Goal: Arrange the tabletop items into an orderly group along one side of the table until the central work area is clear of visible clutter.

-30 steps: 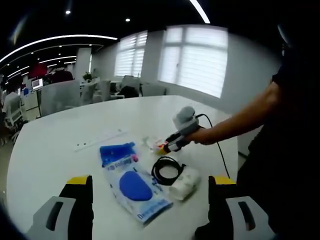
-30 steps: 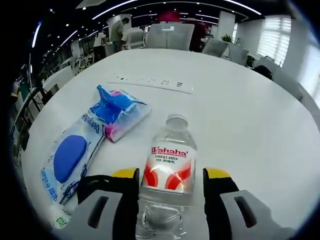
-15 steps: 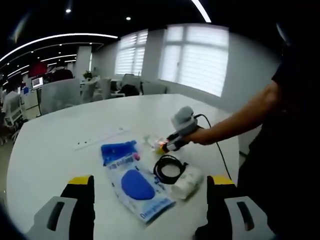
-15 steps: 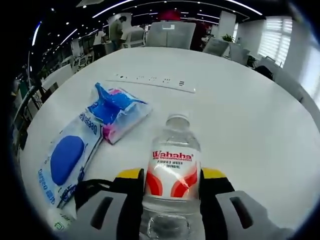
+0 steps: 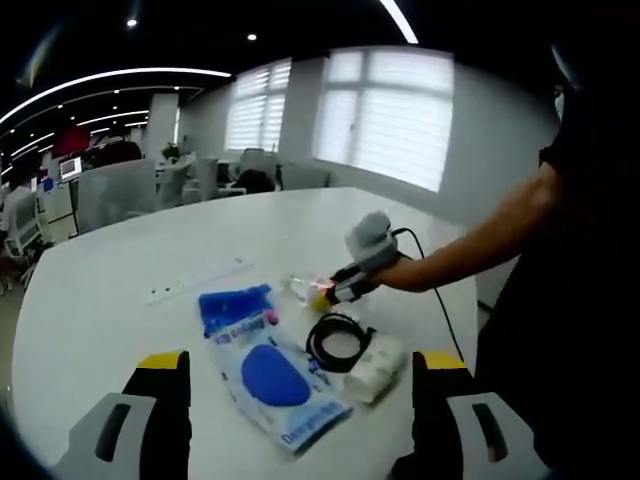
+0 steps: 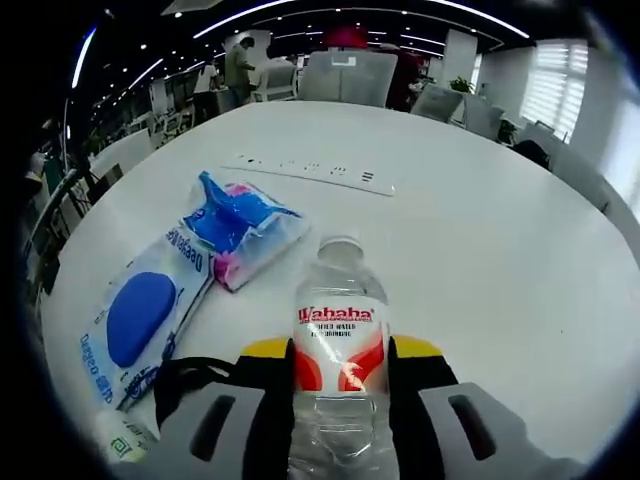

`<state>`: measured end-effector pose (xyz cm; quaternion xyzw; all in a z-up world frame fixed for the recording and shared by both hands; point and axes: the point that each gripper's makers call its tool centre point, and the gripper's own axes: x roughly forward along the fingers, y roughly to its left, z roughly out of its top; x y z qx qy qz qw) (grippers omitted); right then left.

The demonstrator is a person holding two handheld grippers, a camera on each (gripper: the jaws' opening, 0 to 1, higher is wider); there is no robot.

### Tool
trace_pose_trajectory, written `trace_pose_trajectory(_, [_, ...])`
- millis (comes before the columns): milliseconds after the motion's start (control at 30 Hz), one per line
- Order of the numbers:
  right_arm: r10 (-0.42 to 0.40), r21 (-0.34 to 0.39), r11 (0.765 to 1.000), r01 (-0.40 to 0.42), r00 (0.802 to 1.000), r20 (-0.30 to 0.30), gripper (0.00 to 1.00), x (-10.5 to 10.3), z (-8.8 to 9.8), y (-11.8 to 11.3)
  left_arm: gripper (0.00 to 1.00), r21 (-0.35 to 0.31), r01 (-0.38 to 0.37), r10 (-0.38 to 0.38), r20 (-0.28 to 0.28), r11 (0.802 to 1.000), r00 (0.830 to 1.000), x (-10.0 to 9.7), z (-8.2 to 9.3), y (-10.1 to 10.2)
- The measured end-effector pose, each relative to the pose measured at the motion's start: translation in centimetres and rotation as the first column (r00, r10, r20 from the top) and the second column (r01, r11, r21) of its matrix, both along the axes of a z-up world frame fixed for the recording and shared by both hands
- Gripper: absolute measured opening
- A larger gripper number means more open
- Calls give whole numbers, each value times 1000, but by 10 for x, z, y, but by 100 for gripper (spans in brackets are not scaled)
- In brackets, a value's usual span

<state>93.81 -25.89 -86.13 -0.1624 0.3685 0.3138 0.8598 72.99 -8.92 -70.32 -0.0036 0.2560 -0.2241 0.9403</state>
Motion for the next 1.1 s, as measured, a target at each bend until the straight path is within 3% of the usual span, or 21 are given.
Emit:
trace_pose_trajectory(400, [16,32,999,-16,1000,17,28,-9,7,-5,89,0,9,-9,5,1000,1000,5,1,-2])
trace_pose_trajectory(733, [8,123,992,-18,996,83,28,-15,46,0,88,-10,34,-34,16,999,999,10,6,-11])
trace_pose_trajectory(1100, [8,220,975,-44,987,163,28,-41,97,7,87,-22,57,-56,30,998,998,12,15,-26])
